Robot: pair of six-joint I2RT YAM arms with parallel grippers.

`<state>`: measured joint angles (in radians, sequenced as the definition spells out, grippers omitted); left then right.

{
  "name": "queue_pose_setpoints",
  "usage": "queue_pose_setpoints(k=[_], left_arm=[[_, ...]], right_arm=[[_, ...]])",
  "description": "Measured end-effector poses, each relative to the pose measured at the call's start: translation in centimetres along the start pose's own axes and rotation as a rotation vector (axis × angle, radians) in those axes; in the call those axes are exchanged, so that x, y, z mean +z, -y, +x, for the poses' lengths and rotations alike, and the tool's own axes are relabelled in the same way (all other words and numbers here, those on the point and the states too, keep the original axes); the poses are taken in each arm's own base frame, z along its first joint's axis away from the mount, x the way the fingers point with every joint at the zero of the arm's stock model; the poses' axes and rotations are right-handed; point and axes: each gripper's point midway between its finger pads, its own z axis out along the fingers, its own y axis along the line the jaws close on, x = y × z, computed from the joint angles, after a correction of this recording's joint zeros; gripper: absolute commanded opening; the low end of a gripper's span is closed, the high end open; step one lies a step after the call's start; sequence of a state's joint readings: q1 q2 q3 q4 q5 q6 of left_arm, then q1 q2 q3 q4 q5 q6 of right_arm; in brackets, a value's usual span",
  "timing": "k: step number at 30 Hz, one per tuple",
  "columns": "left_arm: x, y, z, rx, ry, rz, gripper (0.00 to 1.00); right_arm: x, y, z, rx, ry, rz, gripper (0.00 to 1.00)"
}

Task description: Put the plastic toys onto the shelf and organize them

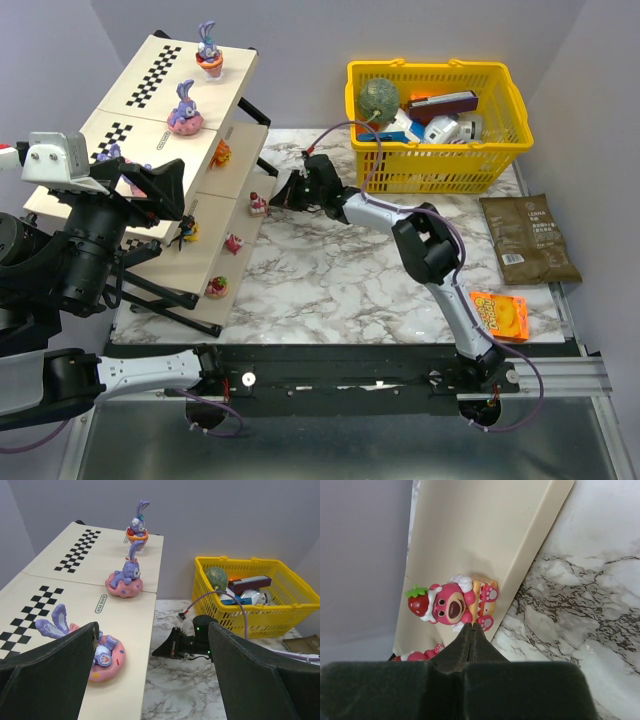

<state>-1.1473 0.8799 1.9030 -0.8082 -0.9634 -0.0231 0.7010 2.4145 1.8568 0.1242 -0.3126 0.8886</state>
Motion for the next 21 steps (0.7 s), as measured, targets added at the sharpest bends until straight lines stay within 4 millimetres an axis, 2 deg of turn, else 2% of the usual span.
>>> queue_pose_setpoints(k=[8, 15, 21], left_arm=[[-0.1, -0.1, 0.0, -0.003, 0.002, 0.000, 0.99], [-0.1, -0.2, -0.2, -0.010, 0.007, 0.000, 0.99], [-0.1, -0.2, -0.3, -0.012, 0.010, 0.000, 0.99]], right_arm=[[1.1, -0.1, 1.1, -0.003, -0.022, 0.001, 0.01], [1.3, -0.5, 1.1, -0.006, -0.026, -0.001, 0.01], [1.7, -0.2, 1.5, -0.002, -0.037, 0.008, 0.01]])
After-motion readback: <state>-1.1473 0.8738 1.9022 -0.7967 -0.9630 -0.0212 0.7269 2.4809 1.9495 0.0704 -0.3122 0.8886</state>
